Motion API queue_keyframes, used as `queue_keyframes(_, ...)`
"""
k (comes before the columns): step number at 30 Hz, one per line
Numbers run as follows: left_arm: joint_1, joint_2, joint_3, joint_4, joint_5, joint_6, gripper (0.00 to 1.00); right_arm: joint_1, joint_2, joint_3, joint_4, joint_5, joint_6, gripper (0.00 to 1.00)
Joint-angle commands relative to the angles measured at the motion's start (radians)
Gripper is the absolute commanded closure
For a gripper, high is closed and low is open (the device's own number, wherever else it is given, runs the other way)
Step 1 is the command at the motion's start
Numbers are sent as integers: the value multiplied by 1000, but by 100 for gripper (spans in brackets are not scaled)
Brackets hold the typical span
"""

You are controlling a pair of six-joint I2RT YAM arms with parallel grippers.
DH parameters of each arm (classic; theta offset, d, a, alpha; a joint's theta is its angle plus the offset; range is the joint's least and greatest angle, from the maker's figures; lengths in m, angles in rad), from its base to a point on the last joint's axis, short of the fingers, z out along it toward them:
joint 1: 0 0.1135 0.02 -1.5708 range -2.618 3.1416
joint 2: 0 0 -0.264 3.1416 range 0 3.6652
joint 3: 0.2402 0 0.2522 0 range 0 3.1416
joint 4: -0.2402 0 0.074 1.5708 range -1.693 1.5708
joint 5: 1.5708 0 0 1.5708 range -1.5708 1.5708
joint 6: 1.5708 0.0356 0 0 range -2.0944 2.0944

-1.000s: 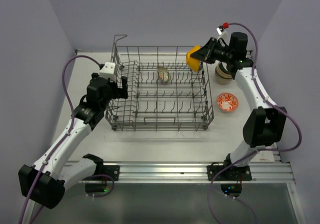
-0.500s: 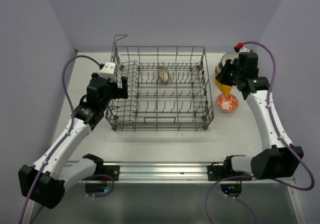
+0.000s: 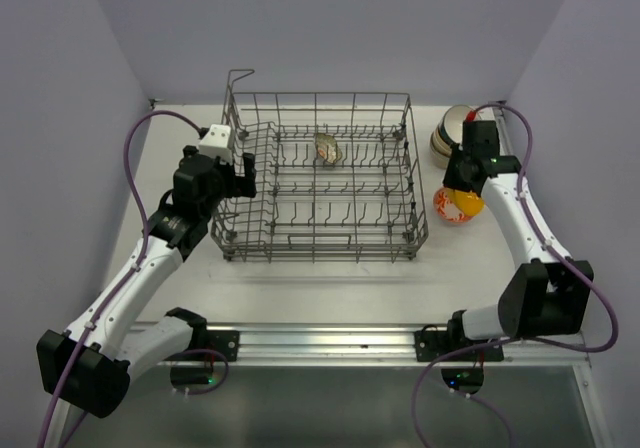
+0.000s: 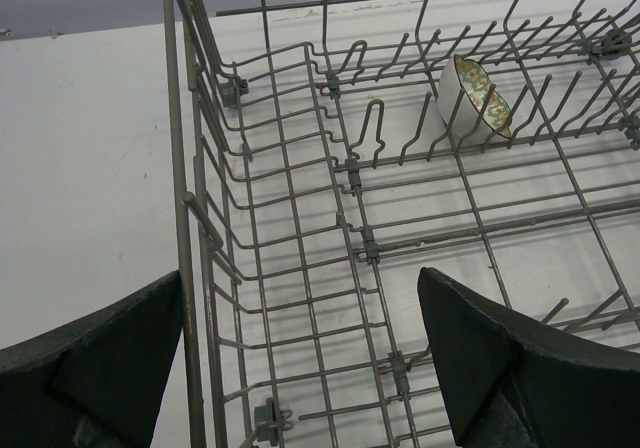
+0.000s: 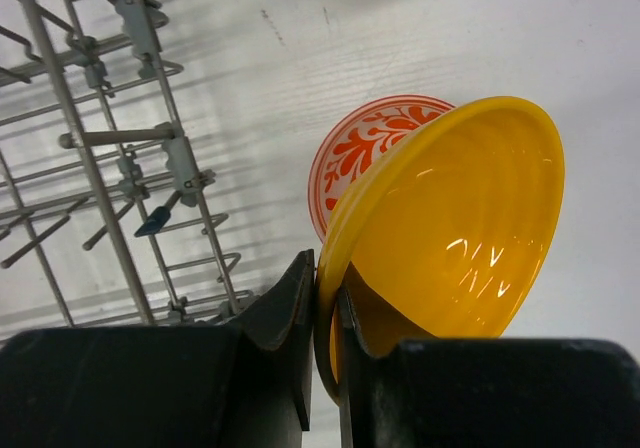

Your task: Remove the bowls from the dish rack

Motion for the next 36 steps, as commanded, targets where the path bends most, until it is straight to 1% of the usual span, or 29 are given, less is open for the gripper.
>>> queue_keyframes(1,-7,-14,12,7,66,-5,0,-7,34,-9,27,55,-36,100)
queue_keyframes(10,-8,-11,12,7,69,-5,0,-7,91,-29,65,69,-31,100)
queue_keyframes(24,-8,-13,12,7,73,-5,0,-7,224,12,85,87,-34,100)
queue_keyframes(26,-8,-13,12,7,73,-7,0,-6,236,18,86,84,-32,95)
queue_keyframes(28,-8,-16,14,7,73,-7,0,-7,247,26,83,72,-32,94)
queue_keyframes(30,-8,-16,14,5,70,-5,0,-7,250,34,76,66,-32,89)
queue_keyframes(31,-8,-19,14,4,70,-4,0,-7,255,35,74,64,-34,79)
queue_keyframes(33,-8,-18,14,4,69,-5,0,-6,258,37,68,63,-34,65)
queue_keyframes(34,-8,-21,14,4,70,-5,0,-4,259,37,69,64,-34,62)
queue_keyframes(36,-8,-22,14,5,70,-4,0,-4,255,31,73,58,-34,60)
